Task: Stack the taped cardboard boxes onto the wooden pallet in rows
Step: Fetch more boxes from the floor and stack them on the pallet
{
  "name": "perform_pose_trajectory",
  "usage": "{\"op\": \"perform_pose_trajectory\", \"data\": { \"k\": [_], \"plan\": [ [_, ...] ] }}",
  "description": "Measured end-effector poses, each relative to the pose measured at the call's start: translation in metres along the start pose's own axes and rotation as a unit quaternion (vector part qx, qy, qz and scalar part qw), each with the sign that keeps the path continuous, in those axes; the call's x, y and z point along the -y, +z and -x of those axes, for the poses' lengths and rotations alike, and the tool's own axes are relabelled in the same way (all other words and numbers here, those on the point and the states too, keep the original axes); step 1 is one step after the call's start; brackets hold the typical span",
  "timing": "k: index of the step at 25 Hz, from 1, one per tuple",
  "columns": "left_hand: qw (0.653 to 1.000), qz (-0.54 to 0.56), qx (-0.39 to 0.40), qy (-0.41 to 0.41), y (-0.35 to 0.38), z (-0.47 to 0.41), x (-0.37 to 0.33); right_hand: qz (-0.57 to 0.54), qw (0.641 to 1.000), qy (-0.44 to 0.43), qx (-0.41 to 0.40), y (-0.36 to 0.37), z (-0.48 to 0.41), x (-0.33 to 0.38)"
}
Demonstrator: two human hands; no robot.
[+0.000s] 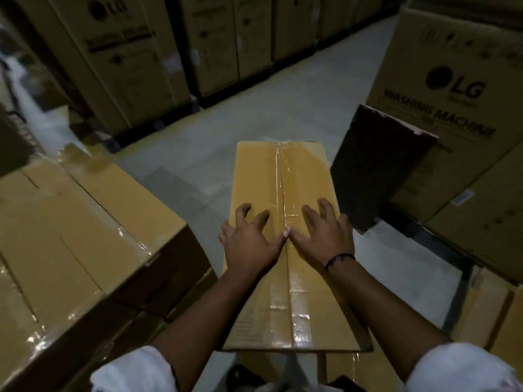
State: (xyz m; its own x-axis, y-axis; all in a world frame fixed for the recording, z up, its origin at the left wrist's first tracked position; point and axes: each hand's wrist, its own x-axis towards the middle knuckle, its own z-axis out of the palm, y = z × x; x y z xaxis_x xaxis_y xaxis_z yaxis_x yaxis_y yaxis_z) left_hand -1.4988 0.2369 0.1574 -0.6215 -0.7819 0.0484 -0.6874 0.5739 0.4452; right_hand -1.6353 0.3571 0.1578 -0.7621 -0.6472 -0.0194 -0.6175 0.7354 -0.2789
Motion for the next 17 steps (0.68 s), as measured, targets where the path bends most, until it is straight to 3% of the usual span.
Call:
{"op": "perform_pose_trajectory", "data": {
  "k": [6,12,17],
  "plan": [
    [0.999,-0.022,-0.037,0.005,-0.059,-0.086,0.035,-0.010,0.999,-0.040,-0.026,-0.022,-0.085,0.082],
    [0.998,-0.028,-0.044,-0.037,-0.059,-0.189,0.078,0.030,0.995,-0.096,-0.018,0.002,-0.196,0.140],
    [0.991,-0.030,-0.047,-0.123,-0.053,-0.307,0.112,0.036,0.980,-0.196,0.024,0.031,-0.333,0.188]
  ]
}}
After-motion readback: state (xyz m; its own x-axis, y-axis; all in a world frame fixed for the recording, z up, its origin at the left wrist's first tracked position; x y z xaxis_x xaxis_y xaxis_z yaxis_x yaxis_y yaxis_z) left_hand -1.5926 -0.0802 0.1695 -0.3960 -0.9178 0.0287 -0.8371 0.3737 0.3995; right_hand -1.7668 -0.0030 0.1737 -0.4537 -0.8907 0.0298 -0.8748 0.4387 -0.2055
